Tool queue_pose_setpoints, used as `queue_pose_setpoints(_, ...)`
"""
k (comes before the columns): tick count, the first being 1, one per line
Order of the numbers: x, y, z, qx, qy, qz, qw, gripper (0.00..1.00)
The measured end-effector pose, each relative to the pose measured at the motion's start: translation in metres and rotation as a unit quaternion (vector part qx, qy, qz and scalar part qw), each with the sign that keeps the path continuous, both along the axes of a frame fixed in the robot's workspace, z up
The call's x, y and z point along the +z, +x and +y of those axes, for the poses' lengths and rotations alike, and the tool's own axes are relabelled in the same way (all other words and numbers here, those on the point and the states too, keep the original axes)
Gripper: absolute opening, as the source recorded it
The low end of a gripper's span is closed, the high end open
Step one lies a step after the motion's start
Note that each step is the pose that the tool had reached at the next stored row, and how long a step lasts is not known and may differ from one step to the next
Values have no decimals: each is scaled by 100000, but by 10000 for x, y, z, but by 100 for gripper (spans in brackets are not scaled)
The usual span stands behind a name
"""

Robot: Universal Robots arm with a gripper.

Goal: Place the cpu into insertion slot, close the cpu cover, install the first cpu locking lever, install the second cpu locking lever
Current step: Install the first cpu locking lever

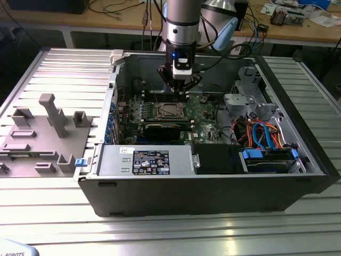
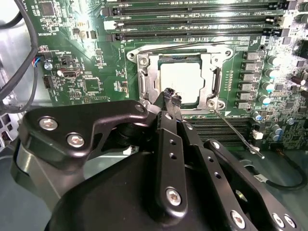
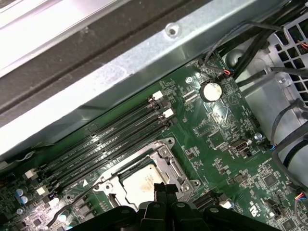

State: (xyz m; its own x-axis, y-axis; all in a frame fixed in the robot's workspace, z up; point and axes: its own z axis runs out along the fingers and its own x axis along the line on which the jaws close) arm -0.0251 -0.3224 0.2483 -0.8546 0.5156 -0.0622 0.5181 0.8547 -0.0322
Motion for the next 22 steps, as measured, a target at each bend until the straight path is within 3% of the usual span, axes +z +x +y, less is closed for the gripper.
queue_pose_setpoints(13,0,0,0,3274,0,0,99946,11)
queue_pose_setpoints(22,0,0,0,6145,1,-1,99811,11)
